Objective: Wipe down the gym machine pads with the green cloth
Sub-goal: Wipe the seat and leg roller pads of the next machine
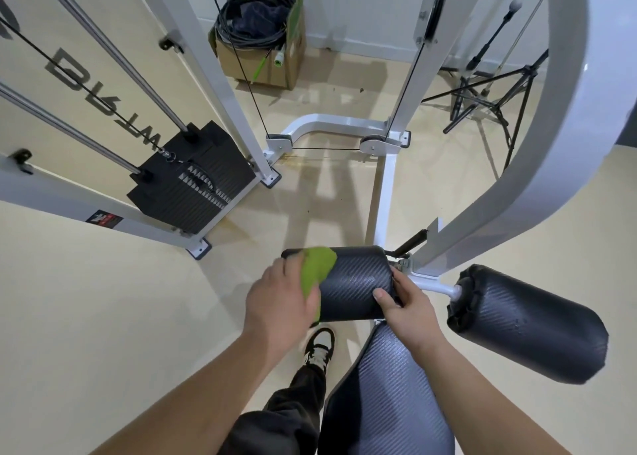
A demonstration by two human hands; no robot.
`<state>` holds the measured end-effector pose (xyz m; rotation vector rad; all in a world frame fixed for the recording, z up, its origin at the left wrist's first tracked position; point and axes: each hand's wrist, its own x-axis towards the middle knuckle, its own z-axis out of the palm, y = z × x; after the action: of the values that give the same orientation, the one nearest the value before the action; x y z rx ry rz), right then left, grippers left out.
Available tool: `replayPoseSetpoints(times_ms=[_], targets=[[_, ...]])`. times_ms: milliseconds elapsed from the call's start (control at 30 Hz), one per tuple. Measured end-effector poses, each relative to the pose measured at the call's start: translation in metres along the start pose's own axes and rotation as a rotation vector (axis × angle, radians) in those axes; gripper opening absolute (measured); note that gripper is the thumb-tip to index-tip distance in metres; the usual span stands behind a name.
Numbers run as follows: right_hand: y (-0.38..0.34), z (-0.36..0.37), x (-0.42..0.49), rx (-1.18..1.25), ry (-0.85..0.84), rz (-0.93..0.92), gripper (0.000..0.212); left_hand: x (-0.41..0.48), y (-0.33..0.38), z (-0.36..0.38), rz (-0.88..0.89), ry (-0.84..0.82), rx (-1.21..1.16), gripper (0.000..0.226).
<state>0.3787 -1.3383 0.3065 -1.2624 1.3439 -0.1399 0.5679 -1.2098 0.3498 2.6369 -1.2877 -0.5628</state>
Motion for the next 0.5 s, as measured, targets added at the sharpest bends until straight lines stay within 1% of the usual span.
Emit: replayPoseSetpoints(times_ms=[33,67,100,167,233,267,300,367,400,467,500], targets=[[-0.003,0.0,0.001,0.011,-0.002,0.002,0.051,0.008,0.012,-0.001,-0.082,0.015,-0.02,0.042],[-0.004,0.001,0.002,0.021,-0.001,0.008,0.05,0.015,0.03,0.003,-0.124,0.006,0.002,0.041],[-0.004,0.0,0.004,0.016,-0.003,0.015,0.049,0.021,0.051,0.009,-0.111,-0.021,0.049,0.042],[-0.005,-0.003,0.006,-0.002,-0.018,0.024,0.043,0.027,0.092,0.02,0.009,-0.072,0.082,0.046],[-0.004,-0.008,0.007,-0.066,-0.029,0.02,0.028,0.029,0.117,0.028,0.156,-0.123,0.053,0.048],[-0.004,-0.009,0.008,-0.094,-0.02,0.014,0.023,0.031,0.119,0.027,0.19,-0.147,0.055,0.05],[-0.003,-0.009,0.009,-0.093,-0.008,0.011,0.023,0.035,0.113,0.022,0.215,-0.172,0.08,0.054],[-0.003,-0.007,0.007,-0.018,-0.014,0.031,0.03,0.039,0.085,0.01,0.223,-0.157,0.148,0.059],[-0.002,-0.006,0.007,0.021,-0.029,0.039,0.038,0.039,0.065,0.003,0.177,-0.133,0.159,0.059],[0.0,-0.005,0.009,0.04,-0.04,0.039,0.05,0.043,0.021,-0.008,0.002,-0.076,0.115,0.052],[0.001,-0.005,0.01,0.036,-0.042,0.032,0.052,0.042,0.005,-0.013,-0.093,-0.047,0.086,0.047]])
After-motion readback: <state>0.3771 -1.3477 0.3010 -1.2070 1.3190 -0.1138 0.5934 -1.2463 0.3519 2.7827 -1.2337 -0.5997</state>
